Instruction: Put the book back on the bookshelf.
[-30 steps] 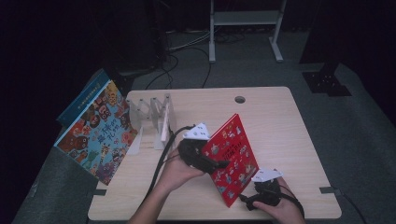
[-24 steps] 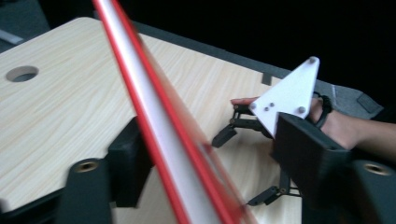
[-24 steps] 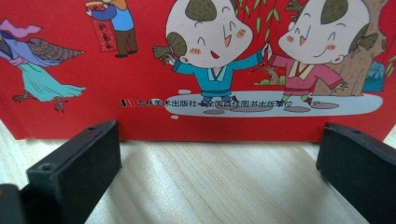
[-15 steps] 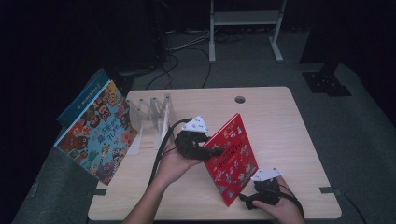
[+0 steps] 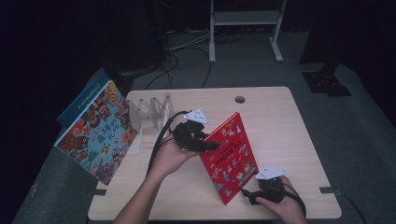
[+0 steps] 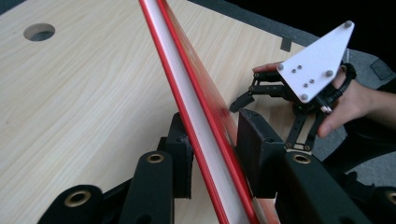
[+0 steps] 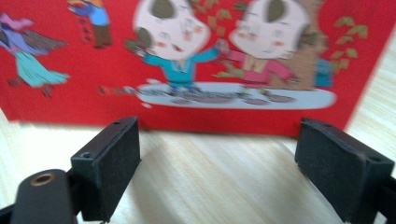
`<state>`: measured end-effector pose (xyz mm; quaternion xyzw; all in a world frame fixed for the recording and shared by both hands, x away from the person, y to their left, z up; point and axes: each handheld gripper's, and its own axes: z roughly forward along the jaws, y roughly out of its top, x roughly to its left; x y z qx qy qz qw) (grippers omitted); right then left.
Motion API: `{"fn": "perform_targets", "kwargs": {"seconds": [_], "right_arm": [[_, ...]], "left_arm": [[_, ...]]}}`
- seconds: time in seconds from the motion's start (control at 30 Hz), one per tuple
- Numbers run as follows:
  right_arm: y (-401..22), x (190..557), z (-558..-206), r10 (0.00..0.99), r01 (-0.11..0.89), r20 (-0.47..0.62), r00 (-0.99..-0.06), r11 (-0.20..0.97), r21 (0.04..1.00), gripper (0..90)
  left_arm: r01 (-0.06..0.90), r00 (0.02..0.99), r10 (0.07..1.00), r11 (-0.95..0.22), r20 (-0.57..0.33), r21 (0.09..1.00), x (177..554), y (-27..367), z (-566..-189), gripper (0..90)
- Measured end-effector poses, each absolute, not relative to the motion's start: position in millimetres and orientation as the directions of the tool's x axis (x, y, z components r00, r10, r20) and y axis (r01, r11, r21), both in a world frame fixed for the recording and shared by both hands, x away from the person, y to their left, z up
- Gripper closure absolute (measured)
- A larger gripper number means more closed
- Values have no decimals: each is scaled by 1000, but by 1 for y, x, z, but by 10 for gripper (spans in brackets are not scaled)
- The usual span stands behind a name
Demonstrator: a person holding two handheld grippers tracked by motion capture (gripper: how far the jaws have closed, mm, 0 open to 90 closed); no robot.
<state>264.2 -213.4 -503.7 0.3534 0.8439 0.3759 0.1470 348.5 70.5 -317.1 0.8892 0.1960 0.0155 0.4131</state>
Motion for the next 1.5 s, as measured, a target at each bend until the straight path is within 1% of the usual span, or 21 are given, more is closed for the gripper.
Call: {"fn": "perform_targets", "kwargs": {"seconds": [0.17,0.3,0.53,0.63,0.67,0.7,0.93,1.07,1.1,1.13,1.17,1.2,1.33,1.5], "right_arm": [[-225,270,-500,726,507,35,-686,444,739,147],[-230,272,-497,738,513,45,-673,421,748,150],[-237,279,-491,757,521,53,-651,395,757,150],[-240,286,-488,766,525,49,-641,390,757,150],[-240,286,-488,766,525,49,-641,390,757,150],[-242,291,-487,771,524,49,-634,383,760,150],[-251,306,-486,802,552,46,-596,368,748,150],[-257,316,-489,827,581,48,-561,351,734,150],[-260,320,-490,842,599,49,-537,340,725,153],[-260,320,-490,842,599,49,-537,340,725,153],[-262,323,-491,855,611,38,-517,337,716,171],[-262,323,-491,855,611,38,-517,337,716,171],[-265,328,-494,874,632,32,-485,325,703,163],[-264,330,-498,878,637,12,-479,338,693,140]], "left_arm": [[349,927,336,-612,-167,709,356,72,-307,714],[340,934,315,-632,-169,696,355,72,-301,730],[288,954,272,-697,-130,657,351,69,-285,772],[261,962,254,-741,-101,619,348,69,-277,789],[261,962,254,-741,-101,619,348,69,-277,790],[255,962,259,-759,-82,600,347,69,-275,790],[253,963,261,-786,-68,564,347,70,-270,791],[257,962,268,-800,-60,542,348,71,-262,792],[260,960,274,-806,-54,532,348,72,-258,791],[260,960,274,-806,-54,532,348,72,-258,792],[259,960,277,-812,-45,523,347,73,-254,791],[259,960,277,-812,-45,523,347,73,-254,791],[280,952,301,-806,-45,522,347,81,-250,792],[306,943,330,-801,-48,515,346,97,-244,792]]}}
